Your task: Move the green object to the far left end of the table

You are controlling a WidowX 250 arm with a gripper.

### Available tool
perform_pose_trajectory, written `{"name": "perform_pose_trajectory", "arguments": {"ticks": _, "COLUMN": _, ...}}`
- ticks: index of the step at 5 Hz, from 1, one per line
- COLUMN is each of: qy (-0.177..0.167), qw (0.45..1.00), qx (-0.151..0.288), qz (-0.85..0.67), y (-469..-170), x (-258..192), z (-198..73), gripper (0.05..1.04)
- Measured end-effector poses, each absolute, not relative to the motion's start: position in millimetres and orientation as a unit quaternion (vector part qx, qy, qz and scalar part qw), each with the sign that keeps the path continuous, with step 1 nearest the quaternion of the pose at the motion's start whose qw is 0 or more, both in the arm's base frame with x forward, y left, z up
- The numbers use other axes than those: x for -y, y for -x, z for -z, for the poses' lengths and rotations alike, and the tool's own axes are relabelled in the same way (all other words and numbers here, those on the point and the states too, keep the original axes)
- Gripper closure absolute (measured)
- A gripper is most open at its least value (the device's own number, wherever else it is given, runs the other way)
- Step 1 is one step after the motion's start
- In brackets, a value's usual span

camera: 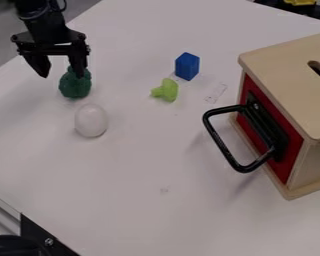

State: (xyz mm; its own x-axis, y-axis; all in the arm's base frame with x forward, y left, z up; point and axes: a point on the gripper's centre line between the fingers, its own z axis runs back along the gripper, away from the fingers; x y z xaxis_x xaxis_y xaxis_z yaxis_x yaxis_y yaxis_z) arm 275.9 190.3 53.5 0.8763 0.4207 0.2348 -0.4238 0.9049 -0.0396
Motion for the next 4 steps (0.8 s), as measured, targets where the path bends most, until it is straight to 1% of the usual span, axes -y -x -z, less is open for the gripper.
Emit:
{"name": "perform_pose_trajectory", "arguments": {"ticks": 1, "qy": -0.01, "qw": 0.97, "qx": 0.109, "qz": -0.219, "y": -286, "x": -188, "z": -44, "gripper": 0.117}}
{"name": "perform_pose_trajectory", "arguments": {"ticks": 2, "qy": -0.003, "qw": 0.972, "qx": 0.092, "qz": -0.214, "y": -291, "x": -187, "z": -34, "gripper": 0.394}}
{"name": "perform_pose_trajectory", "arguments": {"ticks": 3, "qy": -0.017, "qw": 0.971, "qx": 0.097, "qz": -0.22, "y": -290, "x": -191, "z": -32, "gripper": 0.687}}
{"name": "perform_pose_trajectory", "arguments": {"ticks": 4, "qy": -0.018, "qw": 0.97, "qx": 0.099, "qz": -0.222, "y": -289, "x": -191, "z": -32, "gripper": 0.749}}
